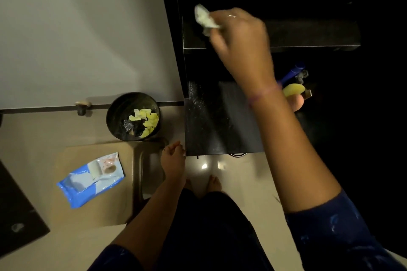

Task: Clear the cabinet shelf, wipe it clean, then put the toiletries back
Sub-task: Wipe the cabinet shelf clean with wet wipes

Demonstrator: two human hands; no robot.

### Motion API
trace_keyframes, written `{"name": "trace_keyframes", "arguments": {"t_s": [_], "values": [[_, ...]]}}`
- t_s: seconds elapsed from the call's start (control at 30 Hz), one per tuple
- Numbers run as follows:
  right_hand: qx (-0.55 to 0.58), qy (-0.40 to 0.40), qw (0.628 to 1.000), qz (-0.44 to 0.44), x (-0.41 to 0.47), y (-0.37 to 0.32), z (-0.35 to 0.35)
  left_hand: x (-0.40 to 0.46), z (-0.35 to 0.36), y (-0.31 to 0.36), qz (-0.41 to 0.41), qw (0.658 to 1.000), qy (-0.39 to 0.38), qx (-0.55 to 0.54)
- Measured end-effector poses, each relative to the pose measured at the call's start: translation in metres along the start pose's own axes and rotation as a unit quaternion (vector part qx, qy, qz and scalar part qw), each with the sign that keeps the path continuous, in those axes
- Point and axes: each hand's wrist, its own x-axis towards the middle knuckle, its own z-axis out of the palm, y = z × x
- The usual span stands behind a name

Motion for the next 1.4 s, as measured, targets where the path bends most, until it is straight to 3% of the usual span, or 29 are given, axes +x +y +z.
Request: {"name": "trace_keyframes", "arguments": {"t_s": [0.07,0.1,0.17,0.23,0.33,0.4,0.53,0.67,1.0,1.17,1.4], "values": [[0.115,0.184,0.971,0.103,-0.044,0.012,-0.007,0.005,-0.001,-0.003,-0.005,1.000,0.007,-0.001],[0.132,0.233,0.948,0.174,-0.075,0.020,-0.005,0.007,-0.001,-0.004,-0.005,1.000,0.010,0.003],[0.117,0.206,0.914,0.328,-0.136,0.041,0.008,0.012,0.001,-0.007,-0.011,1.000,0.010,0.025],[0.099,0.074,0.903,0.411,-0.181,0.061,0.028,0.016,0.003,-0.012,-0.017,0.998,0.003,0.063],[0.010,-0.087,0.946,0.314,-0.196,0.087,0.057,0.018,0.009,-0.015,-0.024,0.995,-0.020,0.099],[-0.047,-0.142,0.954,0.261,-0.174,0.099,0.074,0.019,0.011,-0.016,-0.035,0.994,-0.027,0.103],[-0.135,-0.207,0.942,0.228,-0.110,0.123,0.104,0.019,0.013,-0.016,-0.033,0.995,-0.019,0.095],[-0.205,-0.288,0.904,0.242,-0.078,0.146,0.123,0.015,0.014,-0.015,-0.031,0.997,-0.019,0.071],[-0.213,-0.365,0.875,0.238,-0.154,0.118,0.112,0.012,0.020,-0.017,-0.097,0.994,0.011,-0.038],[-0.190,-0.422,0.860,0.213,-0.193,0.100,0.093,0.006,0.025,-0.011,-0.075,0.996,0.019,-0.054],[-0.162,-0.384,0.881,0.222,-0.177,0.104,0.105,0.013,0.019,-0.016,-0.103,0.993,0.025,-0.060]]}}
